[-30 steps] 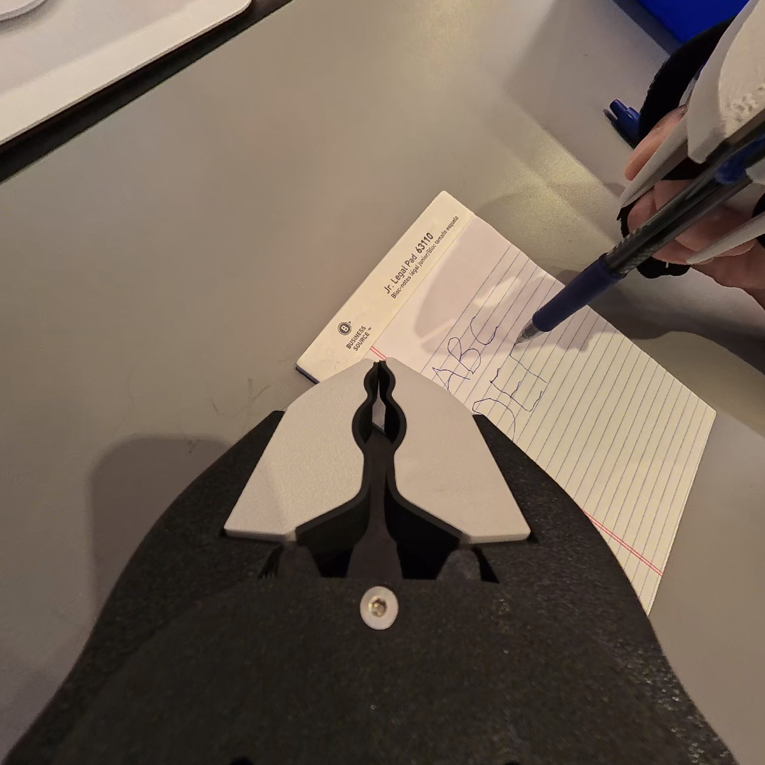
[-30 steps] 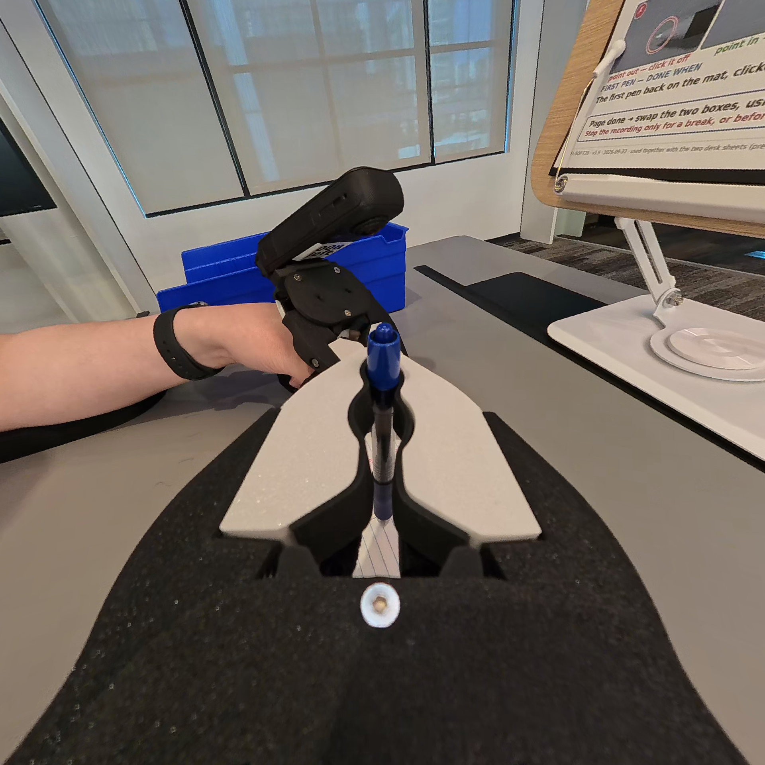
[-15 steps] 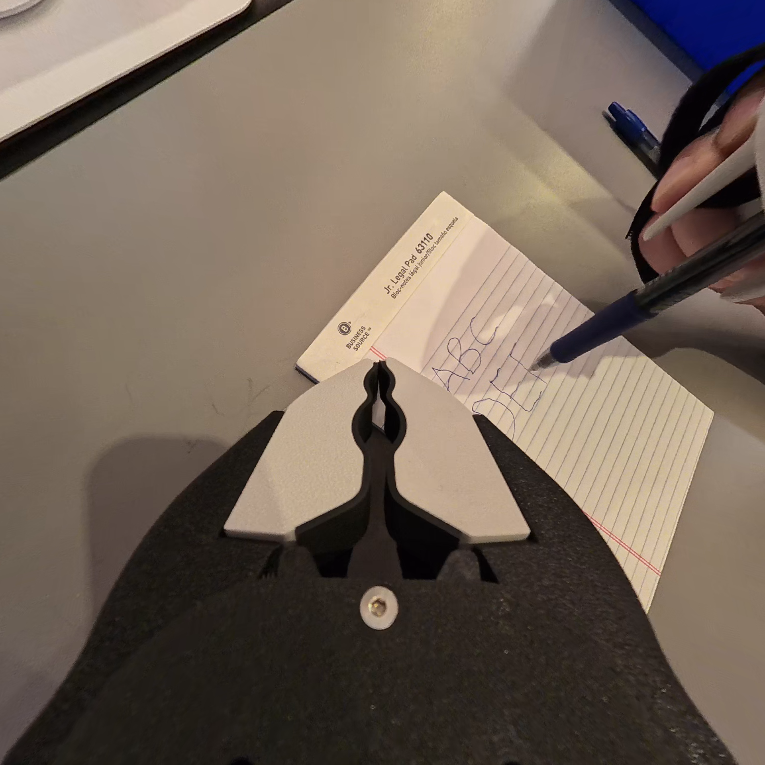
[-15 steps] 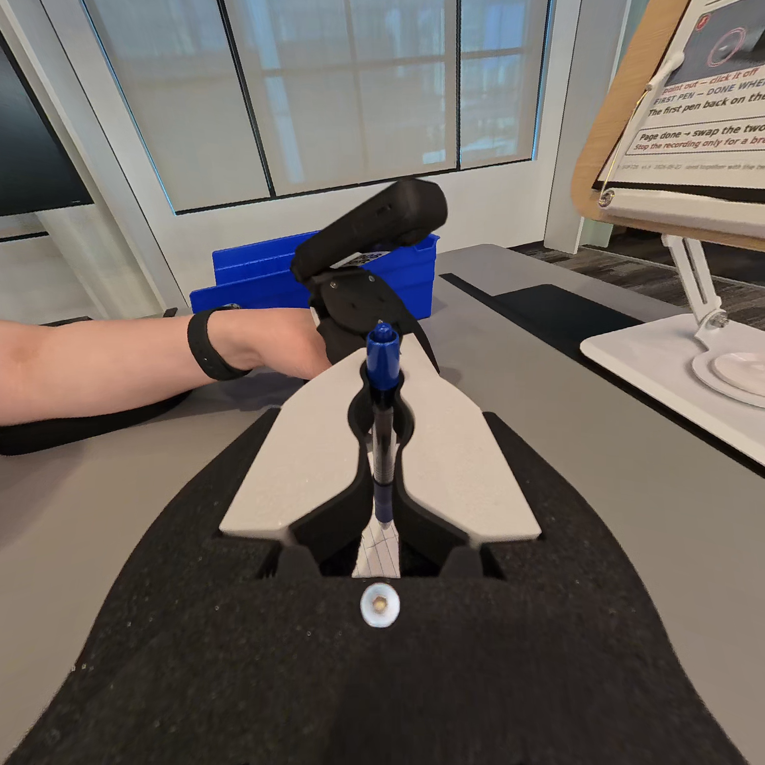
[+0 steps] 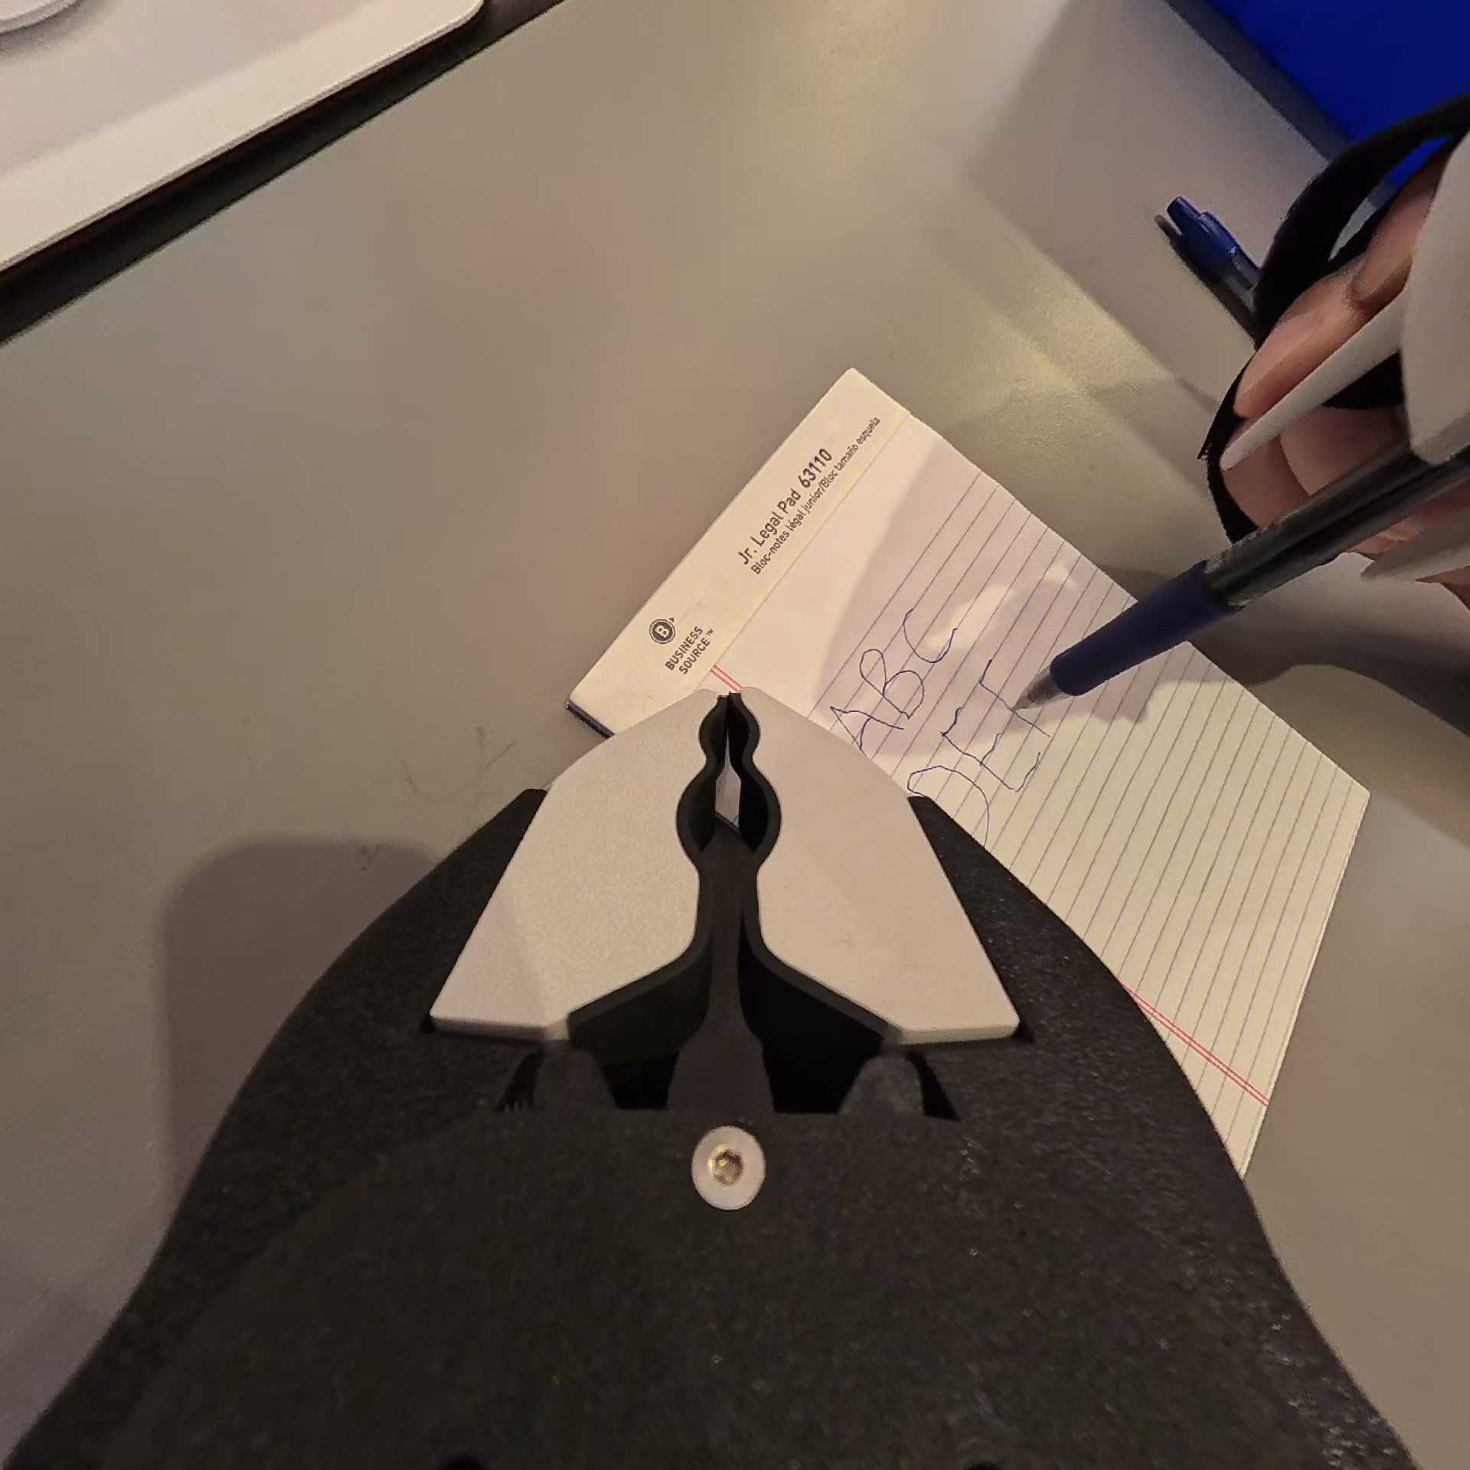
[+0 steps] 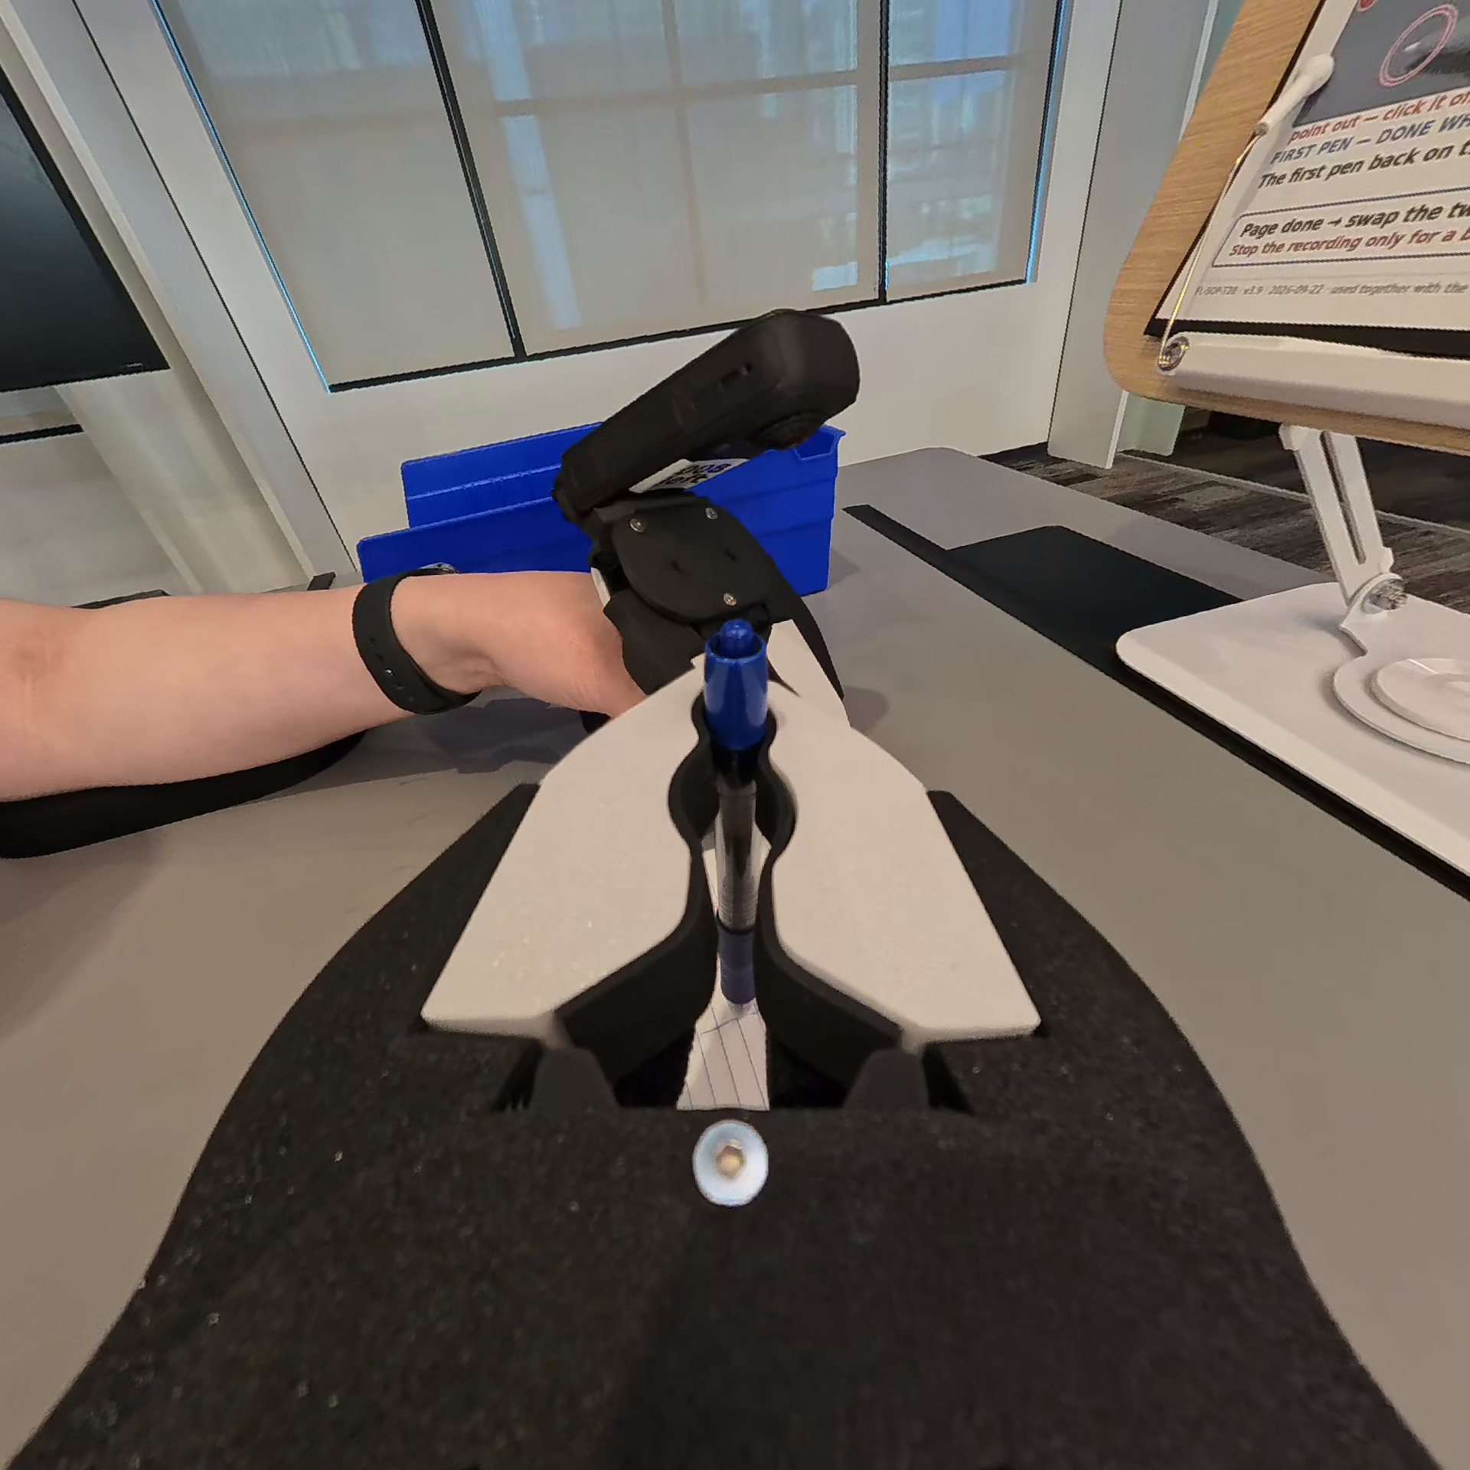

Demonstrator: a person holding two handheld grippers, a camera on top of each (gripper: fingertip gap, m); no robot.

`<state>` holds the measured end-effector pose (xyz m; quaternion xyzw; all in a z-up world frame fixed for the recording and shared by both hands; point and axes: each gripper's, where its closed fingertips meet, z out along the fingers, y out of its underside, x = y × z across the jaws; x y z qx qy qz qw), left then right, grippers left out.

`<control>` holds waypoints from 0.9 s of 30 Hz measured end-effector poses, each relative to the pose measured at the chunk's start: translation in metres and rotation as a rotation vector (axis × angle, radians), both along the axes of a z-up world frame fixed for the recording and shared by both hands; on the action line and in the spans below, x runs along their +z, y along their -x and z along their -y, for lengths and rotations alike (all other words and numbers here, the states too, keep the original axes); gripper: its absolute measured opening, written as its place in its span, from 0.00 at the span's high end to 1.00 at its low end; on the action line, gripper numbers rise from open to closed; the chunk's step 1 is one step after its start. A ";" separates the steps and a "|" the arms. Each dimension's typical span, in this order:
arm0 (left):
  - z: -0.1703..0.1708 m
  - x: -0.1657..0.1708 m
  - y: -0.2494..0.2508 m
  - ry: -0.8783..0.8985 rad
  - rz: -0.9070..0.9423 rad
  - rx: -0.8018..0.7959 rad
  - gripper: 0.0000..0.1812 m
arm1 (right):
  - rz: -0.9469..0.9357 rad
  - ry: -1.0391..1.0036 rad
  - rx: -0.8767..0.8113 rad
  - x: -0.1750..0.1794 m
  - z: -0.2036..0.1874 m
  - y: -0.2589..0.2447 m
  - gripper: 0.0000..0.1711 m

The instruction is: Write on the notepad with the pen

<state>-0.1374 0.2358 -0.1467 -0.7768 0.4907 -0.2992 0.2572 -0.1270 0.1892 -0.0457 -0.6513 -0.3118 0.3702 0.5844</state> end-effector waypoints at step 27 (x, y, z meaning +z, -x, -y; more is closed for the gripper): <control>0.001 0.000 0.000 0.001 0.001 0.000 1.00 | 0.001 0.030 -0.011 -0.004 0.003 -0.015 0.98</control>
